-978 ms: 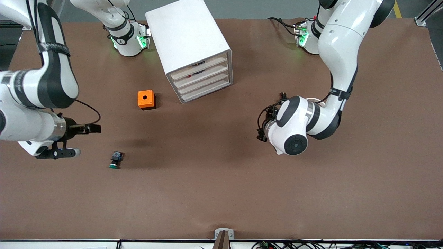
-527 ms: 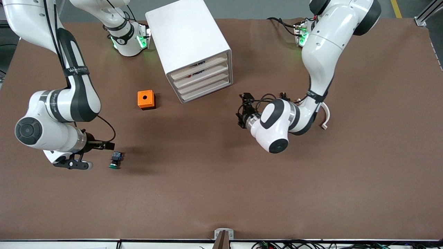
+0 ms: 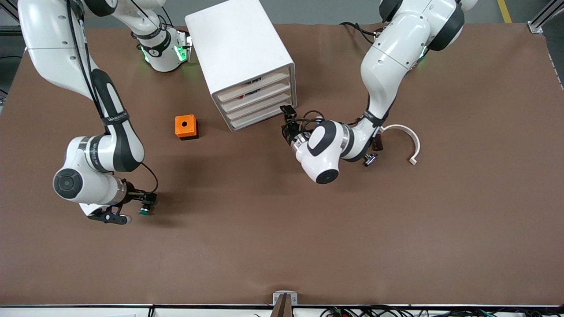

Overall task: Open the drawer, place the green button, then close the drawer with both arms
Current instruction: 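Grasp the green button with the right gripper while the left gripper nears the drawer, then pull the drawer open with the left gripper while the right gripper lifts button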

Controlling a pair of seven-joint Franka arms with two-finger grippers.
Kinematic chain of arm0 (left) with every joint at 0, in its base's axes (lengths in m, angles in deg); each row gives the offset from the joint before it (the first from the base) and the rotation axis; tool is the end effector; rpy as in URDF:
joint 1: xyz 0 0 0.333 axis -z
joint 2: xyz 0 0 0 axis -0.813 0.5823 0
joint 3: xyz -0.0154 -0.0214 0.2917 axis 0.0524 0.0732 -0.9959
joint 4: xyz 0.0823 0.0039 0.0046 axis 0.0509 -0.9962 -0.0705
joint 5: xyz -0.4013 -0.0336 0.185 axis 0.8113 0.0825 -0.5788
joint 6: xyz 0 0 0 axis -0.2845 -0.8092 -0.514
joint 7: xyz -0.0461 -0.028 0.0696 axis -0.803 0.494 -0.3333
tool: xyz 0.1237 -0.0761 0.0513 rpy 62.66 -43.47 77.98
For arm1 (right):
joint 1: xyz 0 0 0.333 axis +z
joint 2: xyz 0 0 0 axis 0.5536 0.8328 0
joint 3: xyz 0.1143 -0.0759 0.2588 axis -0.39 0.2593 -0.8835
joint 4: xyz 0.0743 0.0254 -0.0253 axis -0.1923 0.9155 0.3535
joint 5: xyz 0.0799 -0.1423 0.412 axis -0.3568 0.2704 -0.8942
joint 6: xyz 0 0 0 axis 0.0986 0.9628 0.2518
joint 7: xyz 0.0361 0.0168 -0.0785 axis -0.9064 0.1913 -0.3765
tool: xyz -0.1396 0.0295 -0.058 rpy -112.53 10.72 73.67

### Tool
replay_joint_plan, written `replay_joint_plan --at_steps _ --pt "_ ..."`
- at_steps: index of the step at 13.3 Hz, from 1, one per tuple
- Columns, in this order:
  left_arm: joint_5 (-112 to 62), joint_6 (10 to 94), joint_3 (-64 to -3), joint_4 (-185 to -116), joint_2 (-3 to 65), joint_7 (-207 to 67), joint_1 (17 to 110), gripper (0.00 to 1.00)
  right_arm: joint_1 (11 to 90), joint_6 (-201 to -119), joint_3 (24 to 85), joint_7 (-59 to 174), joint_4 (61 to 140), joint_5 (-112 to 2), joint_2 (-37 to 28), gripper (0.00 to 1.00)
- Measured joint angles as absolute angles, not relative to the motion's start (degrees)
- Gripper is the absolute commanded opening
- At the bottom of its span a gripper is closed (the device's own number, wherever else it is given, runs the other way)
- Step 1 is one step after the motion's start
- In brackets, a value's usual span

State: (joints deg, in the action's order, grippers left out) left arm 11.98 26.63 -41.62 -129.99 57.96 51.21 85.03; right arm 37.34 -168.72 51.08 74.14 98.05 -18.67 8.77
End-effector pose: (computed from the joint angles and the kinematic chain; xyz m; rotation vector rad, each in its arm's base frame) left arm 0.4493 -0.5123 0.0999 -1.3674 -1.8544 1.2572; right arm 0.6813 0.0210 0.1191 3.0925 -0.2700 -0.2276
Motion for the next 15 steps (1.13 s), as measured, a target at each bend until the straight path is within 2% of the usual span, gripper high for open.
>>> replay_joint_plan --at_steps 2,6,7,9,11,12,13,14,15 --pt "12.7 26.6 -41.6 -130.0 58.7 53.6 86.3 0.68 37.3 -168.8 51.1 74.1 98.0 -18.7 9.8 1.0" --pt "15.1 26.6 -41.6 -130.0 59.3 55.9 88.9 0.64 37.4 -170.6 51.0 74.4 98.0 -18.7 10.9 1.0" --pt "15.2 26.6 -41.6 -130.0 59.5 56.3 89.2 0.58 37.5 -170.9 51.0 74.5 98.0 -18.7 11.1 1.0" --pt "15.9 26.7 -41.6 -130.0 60.1 56.5 89.5 0.53 37.6 -171.4 51.0 74.8 97.9 -18.7 11.6 1.0" --pt "16.7 27.8 -41.6 -130.0 61.0 56.5 90.2 0.38 37.4 -171.5 51.0 74.9 97.8 -18.7 12.2 1.0" --pt "16.8 28.6 -41.6 -130.0 61.3 56.5 90.6 0.23 37.4 -171.6 51.0 74.9 97.8 -18.7 12.5 1.0" --pt "17.0 28.8 -41.6 -129.9 61.5 56.5 90.7 0.07 37.4 -171.7 51.0 74.9 97.7 -18.7 12.8 0.97" --pt "17.1 28.8 -41.6 -129.9 61.5 56.5 90.7 0.0 37.4 -171.8 51.0 74.9 97.7 -18.7 13.0 0.77" --pt "17.4 28.3 -41.6 -129.8 61.5 56.5 90.7 0.0 37.4 -171.8 51.0 75.0 97.6 -18.7 13.1 0.65"
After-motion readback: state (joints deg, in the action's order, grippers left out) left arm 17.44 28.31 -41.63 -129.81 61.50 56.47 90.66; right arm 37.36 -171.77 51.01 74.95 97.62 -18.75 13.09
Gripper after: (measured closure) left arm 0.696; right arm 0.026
